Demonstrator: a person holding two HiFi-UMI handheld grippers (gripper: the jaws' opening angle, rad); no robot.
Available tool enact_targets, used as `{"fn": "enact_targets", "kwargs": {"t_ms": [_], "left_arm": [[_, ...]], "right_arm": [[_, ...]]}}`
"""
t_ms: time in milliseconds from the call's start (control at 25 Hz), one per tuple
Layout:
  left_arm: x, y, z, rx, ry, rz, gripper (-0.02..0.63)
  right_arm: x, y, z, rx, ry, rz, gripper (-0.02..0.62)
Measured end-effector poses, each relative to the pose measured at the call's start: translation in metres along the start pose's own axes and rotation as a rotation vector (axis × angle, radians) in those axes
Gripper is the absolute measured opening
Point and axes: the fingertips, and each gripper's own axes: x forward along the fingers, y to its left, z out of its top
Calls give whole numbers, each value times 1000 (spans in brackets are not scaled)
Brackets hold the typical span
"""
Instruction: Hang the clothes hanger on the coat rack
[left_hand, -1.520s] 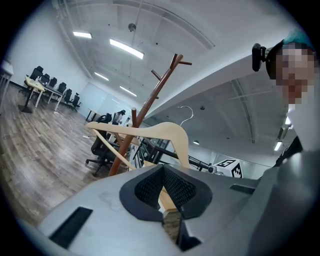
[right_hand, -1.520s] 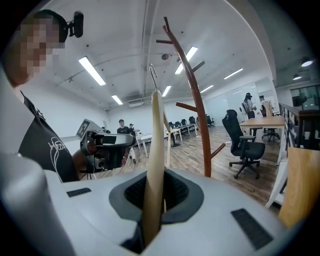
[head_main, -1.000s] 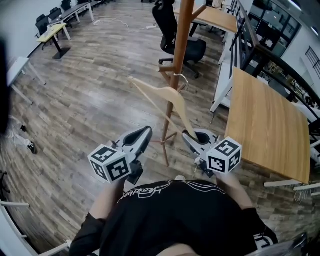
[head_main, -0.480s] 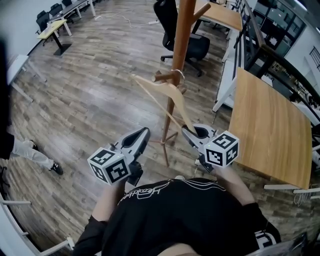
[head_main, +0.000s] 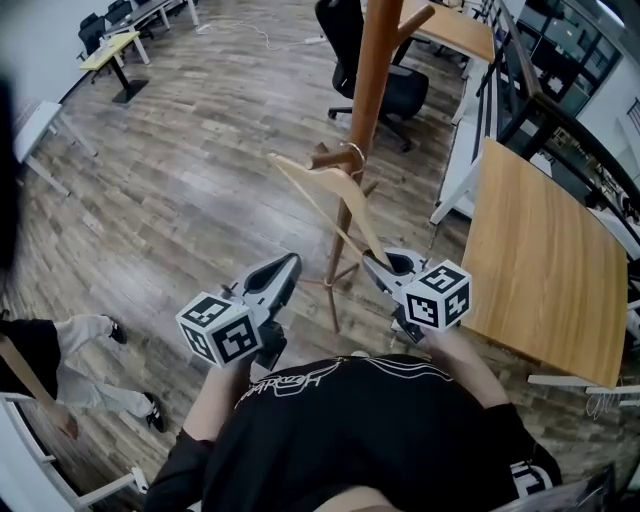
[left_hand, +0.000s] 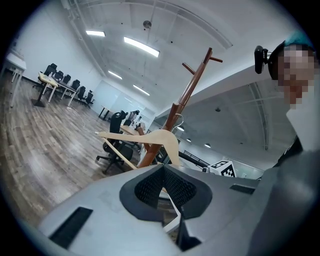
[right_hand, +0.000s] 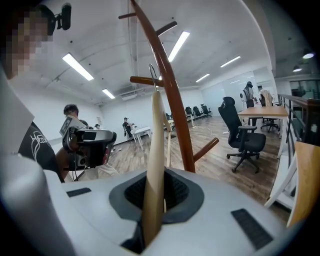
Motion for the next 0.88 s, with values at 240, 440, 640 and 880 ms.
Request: {"fn": "enact_targets", "kwargs": {"t_ms": [240,440,640,880], "left_arm": [[2,2,-2,-3,18,4,8],[1,4,-4,-7,26,5,8],[-3,7,-6,-8,29,2,8],[-11,9,-11,-17,34,-1,8]], "right_arm": [[8,-10,-9,26,25,-13,48],[11,-14,-18,36,46,-26,49],[15,-16,-19,39,45,-44,49],[13,-13,-17,67,2,-28,51]]}}
